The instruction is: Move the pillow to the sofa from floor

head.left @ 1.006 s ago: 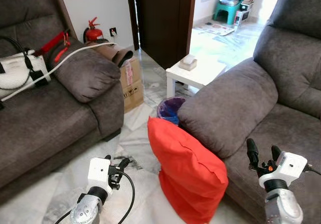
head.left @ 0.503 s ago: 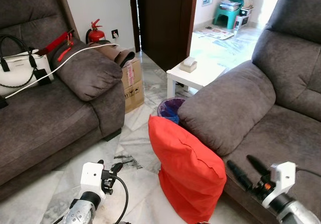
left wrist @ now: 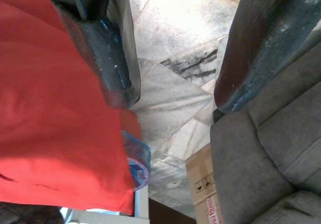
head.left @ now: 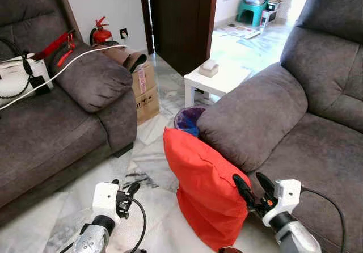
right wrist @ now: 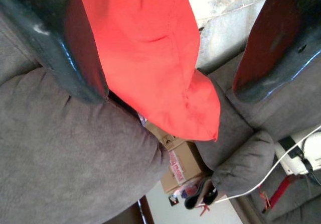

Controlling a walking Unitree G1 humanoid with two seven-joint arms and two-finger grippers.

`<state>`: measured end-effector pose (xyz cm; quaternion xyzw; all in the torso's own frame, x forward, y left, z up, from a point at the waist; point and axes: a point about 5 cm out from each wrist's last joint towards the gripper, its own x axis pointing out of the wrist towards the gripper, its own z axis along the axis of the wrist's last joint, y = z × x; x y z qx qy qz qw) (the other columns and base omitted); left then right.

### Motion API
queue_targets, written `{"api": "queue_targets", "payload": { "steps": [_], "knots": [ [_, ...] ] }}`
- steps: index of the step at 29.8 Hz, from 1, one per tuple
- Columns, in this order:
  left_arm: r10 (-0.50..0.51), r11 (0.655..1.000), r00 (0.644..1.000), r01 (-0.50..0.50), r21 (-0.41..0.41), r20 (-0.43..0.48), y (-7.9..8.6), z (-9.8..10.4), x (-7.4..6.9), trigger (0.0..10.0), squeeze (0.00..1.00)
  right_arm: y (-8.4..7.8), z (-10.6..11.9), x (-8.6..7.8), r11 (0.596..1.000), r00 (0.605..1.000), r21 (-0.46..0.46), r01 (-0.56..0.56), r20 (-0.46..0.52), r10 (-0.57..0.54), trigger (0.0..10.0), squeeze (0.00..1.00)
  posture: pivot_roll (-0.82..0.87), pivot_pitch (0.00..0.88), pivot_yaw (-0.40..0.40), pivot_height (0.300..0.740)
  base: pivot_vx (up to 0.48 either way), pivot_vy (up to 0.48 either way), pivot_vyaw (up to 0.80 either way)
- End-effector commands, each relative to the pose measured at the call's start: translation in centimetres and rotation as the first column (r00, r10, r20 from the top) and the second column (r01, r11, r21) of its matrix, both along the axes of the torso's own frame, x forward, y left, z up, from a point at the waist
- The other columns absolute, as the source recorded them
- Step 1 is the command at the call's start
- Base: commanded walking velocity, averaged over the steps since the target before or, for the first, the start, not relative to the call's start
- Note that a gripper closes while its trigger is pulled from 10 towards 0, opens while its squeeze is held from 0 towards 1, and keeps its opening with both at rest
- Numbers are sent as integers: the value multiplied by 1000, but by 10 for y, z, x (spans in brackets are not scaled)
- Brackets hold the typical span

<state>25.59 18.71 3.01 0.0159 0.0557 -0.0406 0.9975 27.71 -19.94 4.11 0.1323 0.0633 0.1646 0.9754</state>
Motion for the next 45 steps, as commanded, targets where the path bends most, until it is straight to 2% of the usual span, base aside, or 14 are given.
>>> {"api": "queue_targets", "payload": {
  "steps": [1,2,3,9,10,12,18,31,35,36,39,40,43,45],
  "knots": [
    [25,1000,1000,-25,17,4,7,0,-6,10000,0,5,-1,5,1000,1000,-8,-8,-9,8,10000,1000,55,90,17,616,0,0,0],
    [31,999,1000,-31,17,3,8,0,-7,10000,0,6,-1,6,1000,1000,-9,-15,-10,15,10000,1000,56,91,15,616,0,0,0],
    [33,999,999,-33,17,3,8,0,-9,10000,0,7,-1,7,1000,1000,-18,-19,-14,18,10000,0,60,93,12,616,0,0,0],
    [44,999,999,-44,19,1,9,-2,-14,10000,0,14,-9,11,993,999,-119,-20,-46,15,10000,0,76,101,4,616,0,0,0],
    [45,999,999,-45,19,1,9,-1,-15,10000,0,19,-11,11,989,998,-143,-49,-55,42,10000,0,74,106,3,616,0,0,0],
    [46,999,999,-46,21,-1,9,-1,-16,10000,0,26,-13,12,984,995,-157,-83,-65,74,10000,0,77,109,0,616,0,0,0],
    [49,999,999,-49,22,-2,10,-1,-19,10000,0,33,-13,15,978,991,-167,-128,-61,119,10000,0,85,118,-5,616,0,0,0],
    [47,999,999,-47,17,-8,7,0,-25,10000,0,26,-13,16,963,993,-243,-116,-46,108,10000,0,91,133,-11,616,0,0,0],
    [43,999,999,-43,22,-7,6,1,-27,10000,0,22,-10,18,904,996,-422,-73,8,84,10000,0,94,139,-14,616,0,0,0],
    [43,999,999,-43,22,-7,6,1,-27,10000,0,22,-10,18,901,996,-429,-71,10,83,10000,0,94,139,-14,616,0,0,0],
    [42,999,999,-42,28,1,6,3,-27,10000,0,24,-15,15,796,993,-599,-91,8,120,10000,0,100,146,-20,616,0,0,0],
    [40,999,999,-41,31,4,5,4,-28,10000,0,25,-17,15,817,995,-571,-87,-1,105,10000,0,111,149,-24,616,0,0,0],
    [43,998,999,-43,40,7,7,6,-29,10000,0,34,-22,13,842,992,-525,-125,-35,125,10000,0,120,152,-28,616,0,0,0],
    [48,998,999,-48,39,8,7,7,-30,10000,0,41,-25,12,843,986,-513,-162,-57,156,10000,0,125,154,-30,616,0,0,0]
  ]
}}
